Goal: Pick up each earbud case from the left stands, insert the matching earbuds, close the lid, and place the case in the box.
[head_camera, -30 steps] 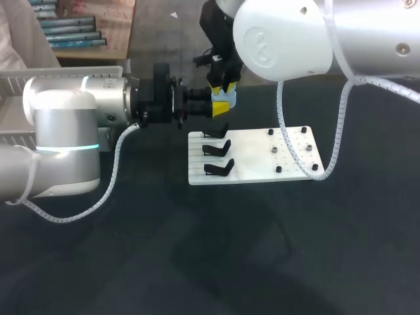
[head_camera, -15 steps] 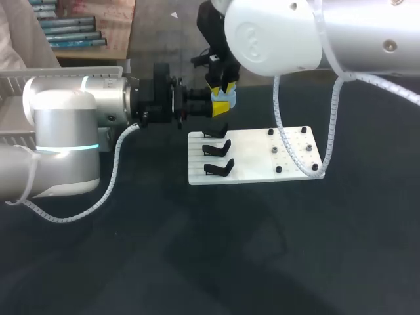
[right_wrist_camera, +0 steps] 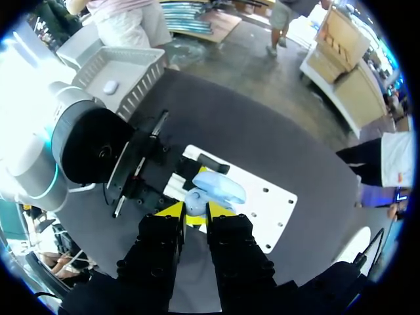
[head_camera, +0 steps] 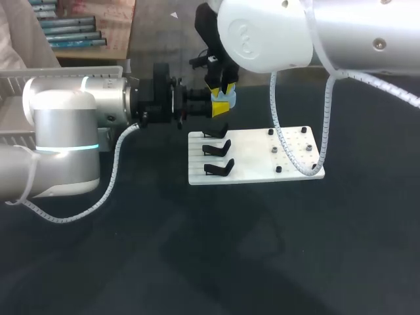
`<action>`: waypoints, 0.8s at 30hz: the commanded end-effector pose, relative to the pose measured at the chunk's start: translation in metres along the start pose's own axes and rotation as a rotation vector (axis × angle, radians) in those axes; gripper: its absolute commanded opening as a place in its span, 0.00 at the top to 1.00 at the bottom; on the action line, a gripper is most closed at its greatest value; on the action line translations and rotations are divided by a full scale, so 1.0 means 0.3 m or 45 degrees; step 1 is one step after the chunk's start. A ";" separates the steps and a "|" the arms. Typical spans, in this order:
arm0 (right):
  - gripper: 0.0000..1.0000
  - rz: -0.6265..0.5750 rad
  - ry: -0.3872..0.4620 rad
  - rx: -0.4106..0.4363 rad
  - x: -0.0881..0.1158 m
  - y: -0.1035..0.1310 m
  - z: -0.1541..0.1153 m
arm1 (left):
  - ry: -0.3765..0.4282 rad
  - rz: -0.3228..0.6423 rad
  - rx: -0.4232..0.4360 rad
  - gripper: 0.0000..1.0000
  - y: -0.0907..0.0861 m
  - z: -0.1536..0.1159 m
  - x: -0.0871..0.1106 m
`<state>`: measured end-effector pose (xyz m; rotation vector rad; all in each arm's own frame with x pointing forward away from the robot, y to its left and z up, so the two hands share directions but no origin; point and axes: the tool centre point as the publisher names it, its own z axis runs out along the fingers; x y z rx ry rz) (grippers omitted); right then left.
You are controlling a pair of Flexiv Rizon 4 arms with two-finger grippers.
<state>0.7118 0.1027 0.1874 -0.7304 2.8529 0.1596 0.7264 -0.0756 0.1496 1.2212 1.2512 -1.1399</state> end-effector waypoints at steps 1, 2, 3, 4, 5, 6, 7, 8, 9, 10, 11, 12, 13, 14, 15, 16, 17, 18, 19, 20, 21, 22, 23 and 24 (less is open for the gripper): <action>1.00 0.003 0.005 0.004 -0.006 0.004 0.003 | -0.007 0.007 -0.010 1.00 -0.007 0.003 0.001; 1.00 0.003 0.004 0.004 -0.006 0.004 0.003 | -0.007 0.007 -0.010 1.00 -0.007 0.003 0.001; 1.00 0.004 0.005 0.004 -0.006 0.004 0.003 | -0.007 0.007 -0.010 1.00 -0.007 0.003 0.001; 1.00 0.004 0.005 0.003 -0.005 0.004 0.003 | -0.007 0.007 -0.010 1.00 -0.007 0.003 0.001; 1.00 0.005 0.005 0.001 -0.005 0.004 0.003 | -0.007 0.007 -0.010 1.00 -0.007 0.003 0.001; 0.97 0.005 0.005 -0.001 -0.005 0.006 0.003 | -0.007 0.007 -0.010 1.00 -0.007 0.003 0.001; 0.93 0.005 0.005 -0.001 -0.005 0.006 0.003 | -0.007 0.007 -0.010 1.00 -0.007 0.003 0.001; 0.92 0.006 0.004 -0.001 -0.005 0.006 0.004 | -0.007 0.007 -0.010 1.00 -0.007 0.003 0.001; 0.92 0.006 0.004 -0.001 -0.005 0.006 0.004 | -0.007 0.007 -0.010 1.00 -0.007 0.003 0.001; 0.92 0.005 0.004 -0.001 -0.005 0.006 0.004 | -0.007 0.007 -0.010 1.00 -0.007 0.003 0.001; 0.92 0.005 0.005 0.000 -0.005 0.006 0.004 | -0.007 0.007 -0.010 1.00 -0.007 0.003 0.001; 0.92 0.004 0.005 0.000 -0.005 0.007 0.004 | -0.007 0.007 -0.010 1.00 -0.007 0.003 0.001; 0.90 0.005 0.005 0.000 -0.005 0.007 0.003 | -0.007 0.007 -0.010 1.00 -0.007 0.003 0.001; 0.90 0.005 0.005 0.001 -0.004 0.006 0.004 | -0.007 0.007 -0.010 1.00 -0.007 0.003 0.001; 0.89 0.005 0.005 0.001 -0.004 0.006 0.004 | -0.007 0.007 -0.010 1.00 -0.007 0.003 0.001; 0.85 0.005 0.006 0.000 -0.004 0.006 0.004 | -0.007 0.007 -0.010 1.00 -0.007 0.003 0.001; 0.83 0.005 0.006 0.000 -0.003 0.006 0.005 | -0.007 0.007 -0.010 1.00 -0.007 0.003 0.001; 0.82 0.005 0.007 0.000 -0.003 0.006 0.005 | -0.007 0.007 -0.010 1.00 -0.007 0.003 0.001; 0.80 0.005 0.008 0.001 -0.003 0.006 0.006 | -0.007 0.007 -0.010 1.00 -0.007 0.003 0.001; 0.80 0.006 0.008 0.001 -0.003 0.006 0.006 | -0.007 0.007 -0.010 1.00 -0.007 0.003 0.001; 0.79 0.007 0.008 0.000 -0.003 0.006 0.006 | -0.007 0.007 -0.010 1.00 -0.007 0.003 0.001; 0.76 0.009 0.008 0.001 -0.002 0.006 0.006 | -0.007 0.007 -0.010 1.00 -0.007 0.003 0.001; 0.76 0.008 0.009 0.001 -0.002 0.005 0.006 | -0.007 0.007 -0.010 1.00 -0.007 0.003 0.001; 0.75 0.009 0.010 0.001 -0.001 0.005 0.006 | -0.007 0.007 -0.010 1.00 -0.007 0.003 0.001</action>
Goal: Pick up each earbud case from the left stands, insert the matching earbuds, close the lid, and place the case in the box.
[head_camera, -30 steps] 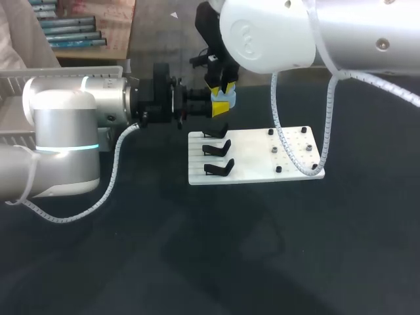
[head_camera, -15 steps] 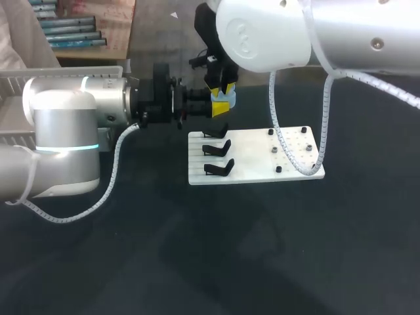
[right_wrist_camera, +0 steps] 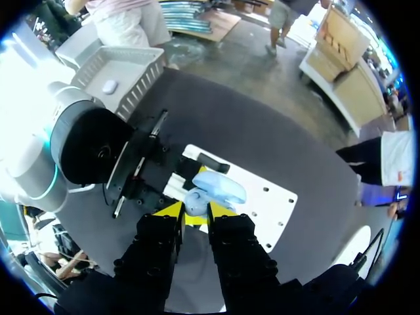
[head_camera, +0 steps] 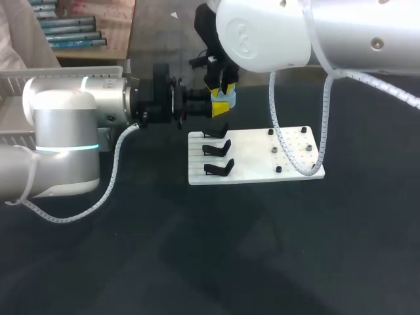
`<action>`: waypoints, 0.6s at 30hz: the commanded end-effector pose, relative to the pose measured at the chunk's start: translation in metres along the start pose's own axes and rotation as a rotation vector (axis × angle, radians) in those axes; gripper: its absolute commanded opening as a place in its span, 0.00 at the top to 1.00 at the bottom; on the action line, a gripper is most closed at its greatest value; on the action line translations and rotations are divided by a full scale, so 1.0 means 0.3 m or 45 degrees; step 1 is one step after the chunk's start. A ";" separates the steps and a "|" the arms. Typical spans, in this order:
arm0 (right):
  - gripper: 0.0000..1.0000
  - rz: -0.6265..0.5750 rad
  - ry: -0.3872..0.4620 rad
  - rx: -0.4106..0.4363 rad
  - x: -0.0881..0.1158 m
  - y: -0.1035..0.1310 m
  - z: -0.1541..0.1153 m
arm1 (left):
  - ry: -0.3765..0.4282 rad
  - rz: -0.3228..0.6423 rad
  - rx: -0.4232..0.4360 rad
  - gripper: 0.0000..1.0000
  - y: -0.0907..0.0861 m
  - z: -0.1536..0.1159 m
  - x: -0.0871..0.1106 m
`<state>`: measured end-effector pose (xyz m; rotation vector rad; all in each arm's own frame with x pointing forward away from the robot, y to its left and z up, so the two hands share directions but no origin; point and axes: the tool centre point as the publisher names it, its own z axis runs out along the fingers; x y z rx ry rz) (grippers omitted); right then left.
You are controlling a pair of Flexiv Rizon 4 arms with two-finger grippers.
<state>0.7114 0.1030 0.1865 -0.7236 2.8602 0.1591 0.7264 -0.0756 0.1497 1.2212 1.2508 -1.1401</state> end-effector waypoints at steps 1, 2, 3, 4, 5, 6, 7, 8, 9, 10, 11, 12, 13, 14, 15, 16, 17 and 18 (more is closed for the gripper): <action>0.74 0.002 0.005 0.004 -0.003 0.004 0.003 | -0.006 0.007 -0.010 1.00 -0.007 0.004 0.001; 0.74 0.002 0.006 0.004 -0.002 0.004 0.003 | -0.006 0.007 -0.010 1.00 -0.007 0.004 0.001; 0.73 0.002 0.006 0.004 -0.002 0.004 0.002 | -0.006 0.007 -0.010 1.00 -0.007 0.004 0.001; 0.72 0.002 0.005 0.004 -0.002 0.004 0.001 | -0.006 0.007 -0.010 1.00 -0.007 0.004 0.001; 0.72 0.002 0.004 0.004 -0.002 0.005 0.000 | -0.006 0.007 -0.010 1.00 -0.007 0.004 0.001; 0.71 0.003 0.003 0.004 -0.002 0.005 -0.001 | -0.006 0.007 -0.010 1.00 -0.007 0.004 0.001; 0.69 0.004 0.002 0.004 -0.001 0.007 -0.003 | -0.006 0.007 -0.010 1.00 -0.007 0.004 0.001; 0.69 0.005 0.001 0.005 0.000 0.008 -0.005 | -0.006 0.007 -0.010 1.00 -0.007 0.004 0.001; 0.67 0.005 0.000 0.006 0.000 0.009 -0.007 | -0.006 0.007 -0.010 1.00 -0.007 0.004 0.001; 0.65 0.006 -0.002 0.006 0.001 0.010 -0.009 | -0.006 0.007 -0.010 1.00 -0.007 0.004 0.001; 0.65 0.007 -0.004 0.007 0.001 0.010 -0.011 | -0.006 0.007 -0.010 1.00 -0.007 0.004 0.001; 0.65 0.008 -0.006 0.008 0.001 0.009 -0.012 | -0.006 0.007 -0.010 1.00 -0.007 0.004 0.001; 0.65 0.008 -0.007 0.008 0.001 0.009 -0.015 | -0.006 0.007 -0.010 1.00 -0.007 0.004 0.001; 0.65 0.009 -0.009 0.009 0.002 0.011 -0.017 | -0.006 0.007 -0.010 1.00 -0.007 0.004 0.001; 0.65 0.010 -0.010 0.010 0.002 0.011 -0.019 | -0.006 0.007 -0.010 1.00 -0.007 0.004 0.001; 0.65 0.009 -0.011 0.009 0.003 0.011 -0.023 | -0.006 0.007 -0.010 1.00 -0.007 0.004 0.001; 0.65 0.010 -0.016 0.010 0.005 0.016 -0.031 | -0.006 0.007 -0.010 1.00 -0.007 0.004 0.001; 0.65 0.008 -0.024 0.008 0.006 0.019 -0.040 | -0.006 0.007 -0.010 1.00 -0.007 0.004 0.001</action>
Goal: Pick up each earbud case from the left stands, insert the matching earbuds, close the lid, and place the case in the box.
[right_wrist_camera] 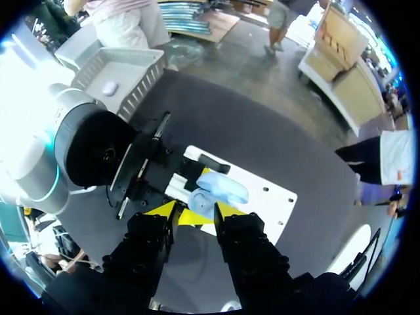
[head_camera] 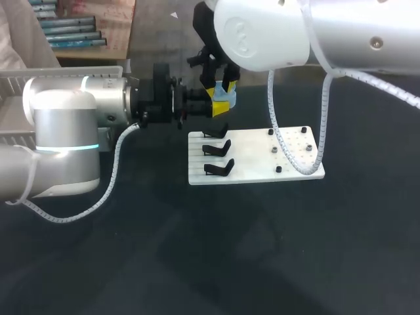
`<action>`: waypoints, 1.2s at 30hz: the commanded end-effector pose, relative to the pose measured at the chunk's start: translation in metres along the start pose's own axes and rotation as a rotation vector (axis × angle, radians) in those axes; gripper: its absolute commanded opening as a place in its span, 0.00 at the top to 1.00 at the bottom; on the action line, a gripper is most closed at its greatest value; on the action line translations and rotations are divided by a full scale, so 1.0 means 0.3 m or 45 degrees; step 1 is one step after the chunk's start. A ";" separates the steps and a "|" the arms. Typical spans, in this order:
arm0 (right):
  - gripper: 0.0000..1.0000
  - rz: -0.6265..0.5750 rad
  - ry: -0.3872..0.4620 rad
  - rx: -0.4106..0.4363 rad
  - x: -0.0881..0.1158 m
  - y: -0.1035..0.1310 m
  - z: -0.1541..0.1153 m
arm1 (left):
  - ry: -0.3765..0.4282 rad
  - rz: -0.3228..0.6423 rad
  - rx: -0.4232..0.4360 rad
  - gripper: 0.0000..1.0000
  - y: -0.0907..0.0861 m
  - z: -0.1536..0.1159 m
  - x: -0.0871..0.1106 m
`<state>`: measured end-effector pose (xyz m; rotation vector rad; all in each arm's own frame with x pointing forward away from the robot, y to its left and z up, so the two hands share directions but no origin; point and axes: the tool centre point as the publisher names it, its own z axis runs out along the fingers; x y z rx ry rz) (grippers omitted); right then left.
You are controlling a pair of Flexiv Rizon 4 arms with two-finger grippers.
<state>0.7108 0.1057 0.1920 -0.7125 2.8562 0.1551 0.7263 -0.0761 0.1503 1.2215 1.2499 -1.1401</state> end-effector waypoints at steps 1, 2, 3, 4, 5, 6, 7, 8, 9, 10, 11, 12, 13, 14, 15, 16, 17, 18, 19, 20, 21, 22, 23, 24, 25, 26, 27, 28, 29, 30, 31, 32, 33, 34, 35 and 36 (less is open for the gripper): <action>0.65 -0.003 -0.028 -0.001 0.011 0.011 -0.032 | -0.006 0.006 -0.011 1.00 -0.007 0.002 0.003; 0.65 0.003 -0.049 0.006 0.008 0.011 -0.044 | -0.006 0.006 -0.011 1.00 -0.007 0.002 0.003; 0.65 0.003 -0.064 0.008 0.003 0.009 -0.056 | -0.006 0.006 -0.011 1.00 -0.007 0.002 0.003; 0.65 0.010 -0.089 0.019 -0.005 0.005 -0.068 | -0.006 0.006 -0.011 1.00 -0.007 0.002 0.003; 0.65 0.018 -0.104 0.022 -0.014 0.000 -0.076 | -0.006 0.006 -0.011 1.00 -0.007 0.002 0.003; 0.65 0.025 -0.119 0.028 -0.026 -0.009 -0.080 | -0.006 0.006 -0.011 1.00 -0.007 0.002 0.003; 0.65 0.032 -0.132 0.032 -0.036 -0.016 -0.080 | -0.006 0.006 -0.011 1.00 -0.007 0.002 0.003; 0.63 0.047 -0.171 0.026 -0.059 -0.035 -0.079 | -0.006 0.006 -0.011 1.00 -0.007 0.002 0.003; 0.63 0.056 -0.175 0.026 -0.075 -0.049 -0.073 | -0.006 0.006 -0.011 1.00 -0.007 0.002 0.003; 0.62 0.074 -0.212 0.034 -0.093 -0.064 -0.066 | -0.006 0.006 -0.011 1.00 -0.007 0.002 0.003; 0.62 0.089 -0.218 0.021 -0.109 -0.076 -0.057 | -0.006 0.006 -0.011 1.00 -0.007 0.002 0.003; 0.62 0.101 -0.220 0.007 -0.125 -0.089 -0.043 | -0.006 0.006 -0.011 1.00 -0.007 0.002 0.003; 0.62 0.122 -0.244 0.025 -0.136 -0.101 -0.033 | -0.006 0.006 -0.011 1.00 -0.007 0.002 0.003; 0.62 0.136 -0.229 0.008 -0.148 -0.113 -0.019 | -0.006 0.006 -0.011 1.00 -0.007 0.002 0.003; 0.63 0.143 -0.223 -0.003 -0.156 -0.121 -0.008 | -0.006 0.006 -0.011 1.00 -0.007 0.002 0.003; 0.63 0.156 -0.239 0.023 -0.162 -0.128 0.000 | -0.006 0.006 -0.011 1.00 -0.007 0.002 0.003; 0.63 0.160 -0.231 0.013 -0.167 -0.136 0.011 | -0.006 0.006 -0.011 1.00 -0.007 0.002 0.003; 0.63 0.174 -0.214 0.012 -0.172 -0.146 0.024 | -0.006 0.006 -0.011 1.00 -0.007 0.002 0.003; 0.63 0.184 -0.208 0.022 -0.174 -0.153 0.035 | -0.006 0.006 -0.011 1.00 -0.007 0.002 0.003; 0.63 0.188 -0.197 0.013 -0.174 -0.159 0.044 | -0.006 0.006 -0.011 1.00 -0.007 0.002 0.003; 0.63 0.196 -0.192 0.023 -0.174 -0.165 0.052 | -0.006 0.006 -0.011 1.00 -0.007 0.002 0.003; 0.62 0.203 -0.180 0.019 -0.171 -0.169 0.059 | -0.006 0.006 -0.011 1.00 -0.007 0.002 0.003; 0.63 0.204 -0.169 0.017 -0.167 -0.171 0.064 | -0.006 0.006 -0.011 1.00 -0.007 0.002 0.003; 0.64 0.209 -0.169 0.019 -0.161 -0.172 0.067 | -0.006 0.006 -0.011 1.00 -0.007 0.002 0.003; 0.64 0.213 -0.164 0.014 -0.150 -0.165 0.065 | -0.006 0.006 -0.011 1.00 -0.007 0.002 0.003; 0.64 0.212 -0.161 0.012 -0.141 -0.160 0.064 | -0.006 0.006 -0.011 1.00 -0.007 0.002 0.003; 0.64 0.215 -0.162 0.016 -0.134 -0.160 0.064 | -0.006 0.006 -0.011 1.00 -0.007 0.002 0.003; 0.64 0.216 -0.163 0.016 -0.123 -0.158 0.061 | -0.006 0.006 -0.011 1.00 -0.007 0.002 0.003; 0.65 0.216 -0.167 0.022 -0.110 -0.147 0.053 | -0.006 0.006 -0.011 1.00 -0.007 0.002 0.003; 0.64 0.218 -0.168 0.025 -0.104 -0.142 0.049 | -0.006 0.006 -0.011 1.00 -0.007 0.002 0.003; 0.64 0.219 -0.170 0.025 -0.089 -0.135 0.043 | -0.006 0.006 -0.011 1.00 -0.007 0.002 0.003; 0.64 0.223 -0.171 0.023 -0.079 -0.131 0.041 | -0.006 0.006 -0.011 1.00 -0.007 0.002 0.003; 0.64 0.227 -0.173 0.022 -0.072 -0.131 0.041 | -0.006 0.006 -0.011 1.00 -0.007 0.002 0.003; 0.64 0.229 -0.171 0.018 -0.064 -0.128 0.042 | -0.006 0.006 -0.011 1.00 -0.007 0.002 0.003; 0.64 0.235 -0.171 0.016 -0.057 -0.125 0.042 | -0.006 0.006 -0.011 1.00 -0.007 0.002 0.003; 0.63 0.242 -0.173 0.015 -0.050 -0.121 0.042 | -0.006 0.006 -0.011 1.00 -0.007 0.002 0.003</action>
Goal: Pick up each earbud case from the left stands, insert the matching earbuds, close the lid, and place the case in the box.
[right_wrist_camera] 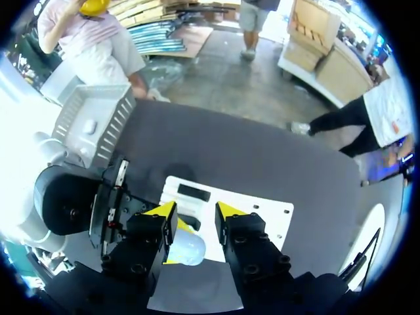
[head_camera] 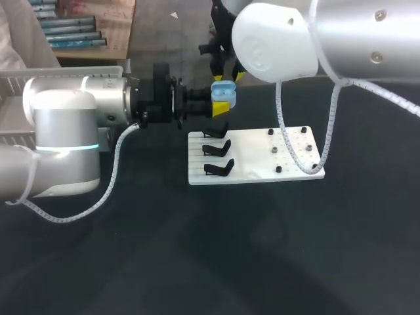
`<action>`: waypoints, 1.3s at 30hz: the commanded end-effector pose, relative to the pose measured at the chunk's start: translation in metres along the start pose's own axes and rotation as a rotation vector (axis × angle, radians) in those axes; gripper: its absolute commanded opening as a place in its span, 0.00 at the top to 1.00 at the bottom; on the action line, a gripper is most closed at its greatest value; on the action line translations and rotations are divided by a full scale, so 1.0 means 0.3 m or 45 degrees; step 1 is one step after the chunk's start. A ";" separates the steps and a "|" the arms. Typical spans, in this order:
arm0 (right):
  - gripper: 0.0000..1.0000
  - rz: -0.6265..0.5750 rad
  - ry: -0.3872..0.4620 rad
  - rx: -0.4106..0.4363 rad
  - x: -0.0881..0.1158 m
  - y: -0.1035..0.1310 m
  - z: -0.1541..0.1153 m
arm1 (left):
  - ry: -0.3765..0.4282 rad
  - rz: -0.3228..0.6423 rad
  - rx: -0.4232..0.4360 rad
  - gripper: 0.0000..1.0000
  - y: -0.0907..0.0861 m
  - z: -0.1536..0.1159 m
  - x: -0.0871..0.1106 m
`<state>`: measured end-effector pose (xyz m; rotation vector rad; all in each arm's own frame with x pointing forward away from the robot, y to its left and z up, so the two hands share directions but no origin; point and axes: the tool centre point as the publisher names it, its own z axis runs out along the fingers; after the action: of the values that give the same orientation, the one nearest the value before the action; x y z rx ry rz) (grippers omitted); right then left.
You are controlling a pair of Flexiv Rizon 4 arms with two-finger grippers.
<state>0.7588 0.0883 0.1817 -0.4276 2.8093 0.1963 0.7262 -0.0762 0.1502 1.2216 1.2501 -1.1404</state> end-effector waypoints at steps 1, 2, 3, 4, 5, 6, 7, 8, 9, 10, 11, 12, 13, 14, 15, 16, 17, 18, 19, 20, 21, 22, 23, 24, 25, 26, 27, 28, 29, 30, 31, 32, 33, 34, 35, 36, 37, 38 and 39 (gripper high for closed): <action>0.64 0.013 -0.032 -0.006 0.061 0.001 -0.016 | -0.006 0.006 -0.011 1.00 -0.006 0.002 0.003; 0.64 0.023 -0.033 -0.005 0.067 0.004 -0.017 | -0.006 0.006 -0.011 1.00 -0.006 0.002 0.003; 0.64 0.027 -0.035 -0.007 0.071 0.006 -0.019 | -0.006 0.006 -0.011 1.00 -0.006 0.002 0.003; 0.63 0.038 -0.044 -0.008 0.075 0.008 -0.024 | -0.006 0.006 -0.011 1.00 -0.006 0.002 0.003; 0.64 0.051 -0.056 -0.007 0.076 0.007 -0.030 | -0.006 0.006 -0.011 1.00 -0.006 0.002 0.003; 0.63 0.069 -0.085 0.000 0.077 0.004 -0.043 | -0.006 0.006 -0.011 1.00 -0.006 0.002 0.003; 0.63 0.091 -0.121 0.000 0.081 0.005 -0.066 | -0.006 0.006 -0.011 1.00 -0.006 0.002 0.003; 0.61 0.112 -0.154 0.001 0.084 0.000 -0.086 | -0.006 0.006 -0.011 1.00 -0.006 0.002 0.003; 0.59 0.137 -0.191 -0.005 0.089 -0.007 -0.105 | -0.015 0.011 -0.029 1.00 0.006 -0.025 -0.002; 0.36 0.172 -0.234 -0.010 0.098 -0.018 -0.128 | -0.018 0.025 -0.056 1.00 0.020 -0.056 -0.010; 0.25 0.191 -0.261 -0.018 0.108 -0.028 -0.145 | -0.005 0.045 -0.083 1.00 0.034 -0.091 -0.020; 0.05 0.201 -0.287 -0.012 0.119 -0.035 -0.159 | 0.006 0.064 -0.116 1.00 0.052 -0.131 -0.031; 0.00 0.216 -0.311 -0.007 0.131 -0.042 -0.170 | 0.012 0.084 -0.152 1.00 0.069 -0.174 -0.044; 0.00 0.226 -0.319 -0.010 0.142 -0.048 -0.179 | 0.017 0.103 -0.193 1.00 0.087 -0.220 -0.058; 0.00 0.238 -0.333 -0.003 0.154 -0.054 -0.185 | 0.028 0.123 -0.225 1.00 0.097 -0.260 -0.073; 0.00 0.250 -0.344 0.007 0.166 -0.059 -0.190 | 0.050 0.147 -0.266 1.00 0.111 -0.308 -0.086; 0.00 0.250 -0.341 0.006 0.179 -0.061 -0.192 | 0.061 0.171 -0.288 1.00 0.129 -0.354 -0.091; 0.00 0.260 -0.344 0.016 0.190 -0.061 -0.193 | 0.076 0.188 -0.329 1.00 0.146 -0.406 -0.095; 0.00 0.273 -0.335 0.023 0.204 -0.062 -0.190 | 0.070 0.194 -0.364 1.00 0.158 -0.452 -0.099; 0.00 0.273 -0.312 0.019 0.216 -0.061 -0.184 | 0.074 0.214 -0.383 1.00 0.166 -0.492 -0.105; 0.00 0.284 -0.305 0.024 0.226 -0.059 -0.179 | 0.092 0.232 -0.410 1.00 0.174 -0.530 -0.109; 0.00 0.293 -0.288 0.019 0.239 -0.057 -0.172 | 0.108 0.247 -0.432 1.00 0.181 -0.567 -0.116; 0.00 0.295 -0.269 0.017 0.251 -0.053 -0.163 | 0.115 0.269 -0.446 1.00 0.192 -0.607 -0.120; 0.00 0.310 -0.261 0.026 0.262 -0.049 -0.157 | 0.133 0.288 -0.465 1.00 0.197 -0.639 -0.124; 0.00 0.313 -0.245 0.024 0.272 -0.047 -0.150 | 0.150 0.307 -0.485 1.00 0.203 -0.671 -0.121; 0.00 0.324 -0.235 0.024 0.281 -0.044 -0.145 | 0.149 0.317 -0.504 1.00 0.209 -0.703 -0.114; 0.00 0.334 -0.228 0.021 0.290 -0.039 -0.141 | 0.165 0.324 -0.529 1.00 0.214 -0.736 -0.105; 0.00 0.338 -0.223 0.021 0.297 -0.035 -0.138 | 0.168 0.341 -0.549 1.00 0.216 -0.765 -0.099; 0.00 0.342 -0.215 0.019 0.304 -0.033 -0.134 | 0.177 0.347 -0.573 1.00 0.219 -0.798 -0.090; 0.00 0.355 -0.210 0.025 0.311 -0.032 -0.131 | 0.175 0.364 -0.596 1.00 0.224 -0.828 -0.076; 0.00 0.357 -0.209 0.025 0.317 -0.029 -0.128 | 0.186 0.357 -0.619 1.00 0.228 -0.854 -0.058; 0.00 0.361 -0.205 0.016 0.322 -0.026 -0.124 | 0.190 0.345 -0.640 1.00 0.232 -0.879 -0.040; 0.00 0.367 -0.204 0.014 0.325 -0.024 -0.121 | 0.190 0.370 -0.646 1.00 0.239 -0.908 -0.024; 0.00 0.372 -0.205 0.008 0.329 -0.022 -0.119 | 0.211 0.355 -0.671 1.00 0.244 -0.930 -0.009; 0.00 0.381 -0.220 -0.015 0.334 -0.020 -0.117 | 0.217 0.363 -0.677 1.00 0.247 -0.946 0.002; 0.00 0.392 -0.234 -0.036 0.339 -0.021 -0.118 | 0.225 0.366 -0.684 1.00 0.250 -0.964 0.015; 0.00 0.388 -0.250 -0.052 0.344 -0.023 -0.116 | 0.238 0.357 -0.704 1.00 0.256 -0.982 0.031; 0.00 0.381 -0.268 -0.067 0.348 -0.023 -0.115 | 0.239 0.354 -0.721 1.00 0.262 -1.000 0.048; 0.00 0.376 -0.283 -0.081 0.351 -0.024 -0.114 | 0.258 0.344 -0.726 1.00 0.269 -1.016 0.067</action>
<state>0.6621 0.0564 0.1870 0.0014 2.7120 0.3362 0.8033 0.2185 0.1511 1.1121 1.3766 -0.4908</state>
